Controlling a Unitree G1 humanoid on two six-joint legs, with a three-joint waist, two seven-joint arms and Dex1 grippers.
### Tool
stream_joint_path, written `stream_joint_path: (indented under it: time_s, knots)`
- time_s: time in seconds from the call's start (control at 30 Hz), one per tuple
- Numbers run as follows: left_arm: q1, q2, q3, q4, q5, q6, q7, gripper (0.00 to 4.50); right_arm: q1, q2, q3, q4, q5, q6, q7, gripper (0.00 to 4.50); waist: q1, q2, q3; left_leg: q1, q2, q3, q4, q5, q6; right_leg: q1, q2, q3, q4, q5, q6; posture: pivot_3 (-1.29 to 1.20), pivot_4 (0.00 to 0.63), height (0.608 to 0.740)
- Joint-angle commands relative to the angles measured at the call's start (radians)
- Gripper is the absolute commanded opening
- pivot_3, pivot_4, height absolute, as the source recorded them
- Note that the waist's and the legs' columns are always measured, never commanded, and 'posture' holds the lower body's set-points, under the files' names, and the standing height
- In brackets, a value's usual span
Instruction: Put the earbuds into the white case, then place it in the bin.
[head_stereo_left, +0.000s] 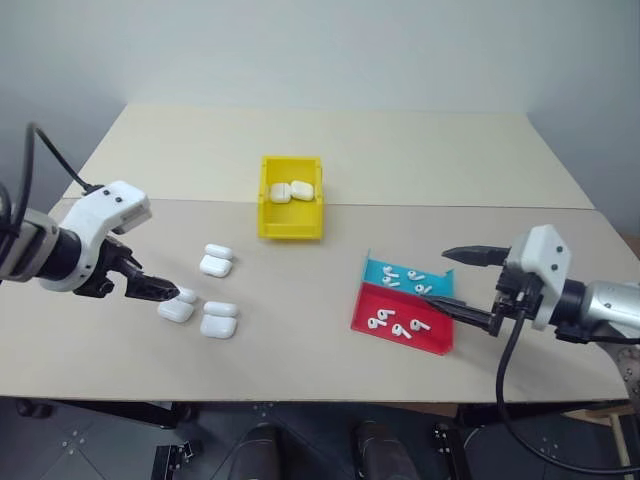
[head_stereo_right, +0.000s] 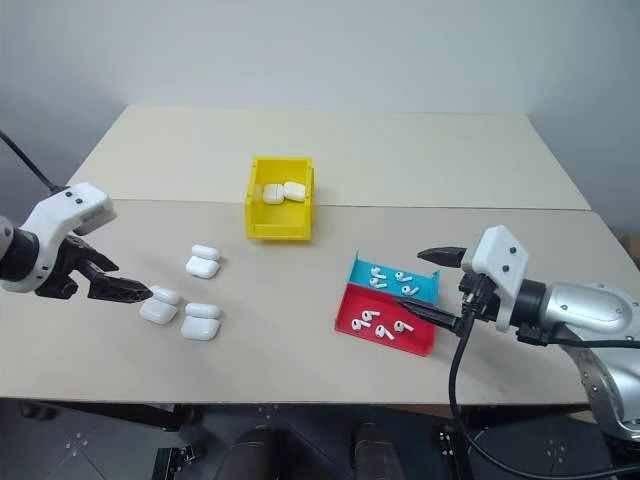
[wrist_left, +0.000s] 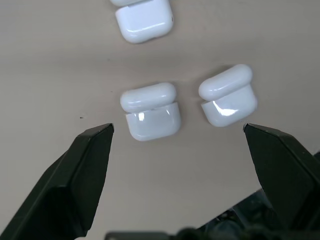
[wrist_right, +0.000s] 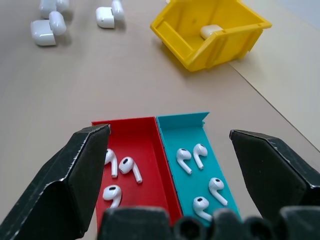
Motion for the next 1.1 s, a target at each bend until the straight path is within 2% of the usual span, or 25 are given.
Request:
stream_joint_path:
  time_s: [0.03,0.23,0.47,0.63,0.87,1.1]
  knots:
    - [-0.067,0.043,-0.111,0.045,-0.024,0.01,-0.009,4.5,0.013,0.027,0.004,-0.052,0.008,0.011,-0.044,4.45,0.0,0.0,0.0,0.0,0.0,0.0,0.0,0.0,0.0,0.0,0.0,0.0,0.0,0.0,0.0,0.0,0.15,0.74]
    - [-0.176,-0.002,-0.316,0.139,-0.029,0.01,0.014,4.5,0.025,0.061,0.037,-0.093,0.007,0.021,-0.095,4.45,0.001,0.0,0.0,0.0,0.0,0.0,0.001,0.0,0.0,0.0,0.0,0.0,0.001,0.0,0.0,0.0,0.15,0.74]
    - [-0.236,-0.093,-0.451,0.191,-0.007,0.01,0.058,4.5,0.047,0.075,0.045,-0.133,0.011,0.032,-0.125,4.45,0.008,0.0,0.0,-0.001,0.0,0.0,0.001,0.0,0.0,0.0,0.0,0.0,0.0,0.0,0.0,0.0,0.15,0.74]
    - [-0.257,-0.157,-0.501,0.271,0.009,0.01,0.102,4.5,0.057,0.077,0.044,-0.154,0.015,0.037,-0.136,4.45,0.009,0.0,0.0,0.0,0.0,0.0,0.001,0.0,0.0,0.0,0.0,0.001,0.001,0.0,0.0,0.0,0.15,0.74]
    - [-0.252,-0.243,-0.503,0.353,0.057,0.01,0.176,4.5,0.078,0.077,0.037,-0.173,0.018,0.033,-0.147,4.45,0.012,-0.001,0.0,-0.001,0.0,0.0,0.001,0.0,0.0,0.0,0.0,0.001,0.0,0.0,0.0,0.0,0.15,0.74]
    - [-0.244,-0.289,-0.506,0.389,0.092,0.01,0.217,4.5,0.094,0.077,0.034,-0.184,0.017,0.03,-0.157,4.45,0.014,-0.001,0.0,-0.001,-0.001,0.0,0.002,0.0,0.0,0.0,0.0,0.001,0.001,0.0,0.0,0.0,0.15,0.74]
